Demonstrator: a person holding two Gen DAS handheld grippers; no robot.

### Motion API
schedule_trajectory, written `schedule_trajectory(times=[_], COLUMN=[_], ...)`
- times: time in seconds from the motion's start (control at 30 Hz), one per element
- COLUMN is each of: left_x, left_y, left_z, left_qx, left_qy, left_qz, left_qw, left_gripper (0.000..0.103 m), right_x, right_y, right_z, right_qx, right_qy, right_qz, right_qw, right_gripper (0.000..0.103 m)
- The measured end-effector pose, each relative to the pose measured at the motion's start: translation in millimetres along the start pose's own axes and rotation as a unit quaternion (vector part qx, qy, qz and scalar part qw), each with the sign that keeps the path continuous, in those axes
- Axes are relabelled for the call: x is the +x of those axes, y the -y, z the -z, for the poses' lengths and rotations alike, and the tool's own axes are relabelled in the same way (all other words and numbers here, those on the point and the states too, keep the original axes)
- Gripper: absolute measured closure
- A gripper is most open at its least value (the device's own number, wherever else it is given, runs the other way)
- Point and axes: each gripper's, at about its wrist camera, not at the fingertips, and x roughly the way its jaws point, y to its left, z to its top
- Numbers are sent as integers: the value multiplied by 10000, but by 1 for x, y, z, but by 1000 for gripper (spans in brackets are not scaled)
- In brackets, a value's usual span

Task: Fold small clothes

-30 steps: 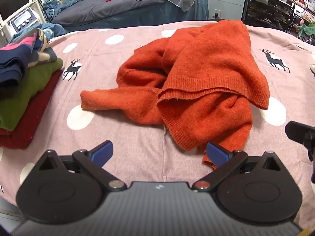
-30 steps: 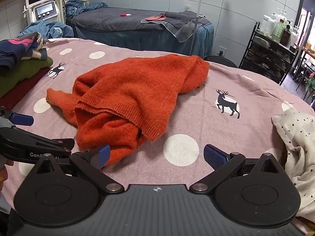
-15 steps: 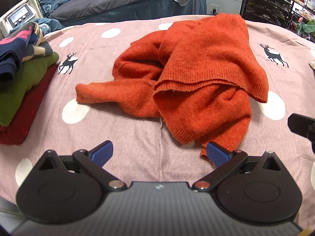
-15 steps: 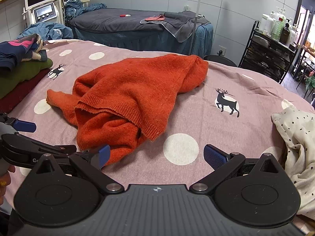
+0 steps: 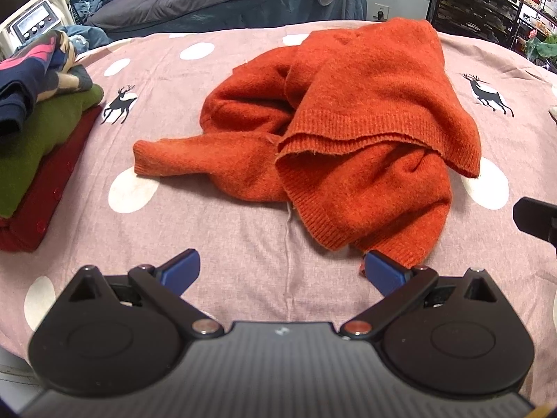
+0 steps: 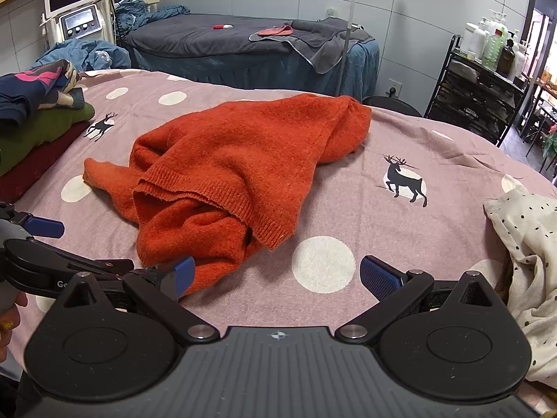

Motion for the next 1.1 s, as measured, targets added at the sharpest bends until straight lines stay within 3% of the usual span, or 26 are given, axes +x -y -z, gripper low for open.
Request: schedule_trajectory(times=[0.43,0.7,0.93,1.1], left_x=[13,15,29,29], left_y=[-10,-27,-27,-31], left_z=[8,11,13,19], left_qx=[-182,-499,-299,-352], left_qy=[-191,126,92,160], left_qz=[327,408,255,583], left_qw=[9991,9978,9992,9976], left_gripper=[0,0,0,0], right_x=[2,5,19,27], right_y=[15,25,18,22], right_z=[5,19,28,27], right_qx=[364,840,893,1082], right_qy=[189,492,551,650], right_qz=[-129,-598,-985,-1178], right_qw=[9991,9935,9896,9850], right_gripper=[0,0,0,0])
